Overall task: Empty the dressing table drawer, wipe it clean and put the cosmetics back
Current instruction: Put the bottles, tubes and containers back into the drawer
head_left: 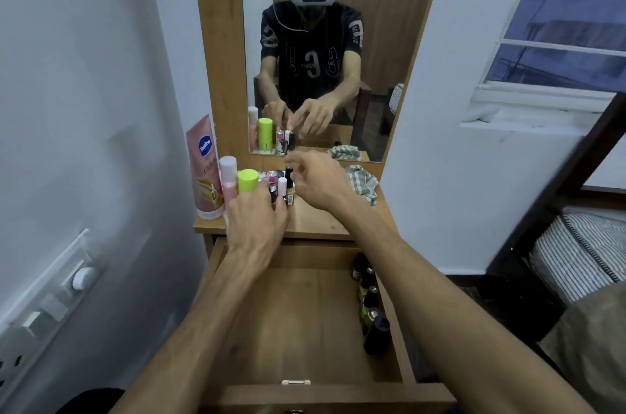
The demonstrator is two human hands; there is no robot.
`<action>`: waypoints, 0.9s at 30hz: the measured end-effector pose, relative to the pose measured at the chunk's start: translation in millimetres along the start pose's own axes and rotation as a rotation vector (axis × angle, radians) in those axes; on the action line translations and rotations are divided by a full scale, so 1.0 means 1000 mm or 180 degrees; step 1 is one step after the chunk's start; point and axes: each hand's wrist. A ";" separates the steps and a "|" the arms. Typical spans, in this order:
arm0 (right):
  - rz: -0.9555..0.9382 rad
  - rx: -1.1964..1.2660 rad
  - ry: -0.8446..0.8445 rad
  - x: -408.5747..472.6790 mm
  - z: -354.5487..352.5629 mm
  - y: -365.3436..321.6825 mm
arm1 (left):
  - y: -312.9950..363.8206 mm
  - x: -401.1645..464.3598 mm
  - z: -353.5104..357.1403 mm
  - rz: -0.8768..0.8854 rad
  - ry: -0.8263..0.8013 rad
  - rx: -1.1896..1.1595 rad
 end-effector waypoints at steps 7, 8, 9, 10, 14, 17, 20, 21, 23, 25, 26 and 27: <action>0.0044 -0.0196 0.0120 0.009 0.008 0.005 | -0.001 0.002 0.002 0.0105 0.0010 0.0089; 0.0082 -0.0181 0.0149 0.008 0.007 0.006 | -0.002 0.002 0.002 0.0130 0.0032 0.0090; 0.0113 -0.0172 0.0165 0.007 0.005 0.007 | -0.003 0.001 0.003 0.0154 0.0051 0.0090; 0.0131 -0.0159 0.0179 0.004 0.003 0.008 | -0.004 0.000 0.003 0.0173 0.0069 0.0105; 0.0174 -0.0094 0.0256 -0.016 -0.014 0.015 | -0.003 -0.003 0.004 0.0200 0.0143 0.0229; 0.0189 -0.0034 0.0216 -0.043 -0.034 0.021 | -0.001 -0.004 0.003 0.0224 0.0165 0.0247; 0.0138 0.0106 0.0114 -0.078 -0.057 0.023 | -0.003 -0.004 0.004 0.0248 0.0171 0.0174; 0.0101 0.0161 0.0048 -0.090 -0.065 0.022 | -0.003 -0.005 0.004 0.0253 0.0181 0.0136; 0.0027 0.0261 -0.0085 -0.116 -0.078 0.019 | -0.003 -0.011 0.004 0.0294 0.0219 -0.0030; -0.0014 0.0362 -0.0257 -0.141 -0.085 0.017 | 0.000 -0.024 0.004 0.0389 0.0265 -0.0258; -0.0015 0.0411 -0.0347 -0.152 -0.086 0.016 | 0.001 -0.032 0.003 0.0450 0.0255 -0.0344; -0.0014 0.0452 -0.0421 -0.162 -0.086 0.016 | 0.003 -0.041 0.002 0.0493 0.0206 -0.0419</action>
Point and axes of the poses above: each hand's wrist, its own x-axis towards the middle knuckle, its own z-axis out of the palm, y = z × x, and after that the axes turned 7 degrees about -z, right-handed
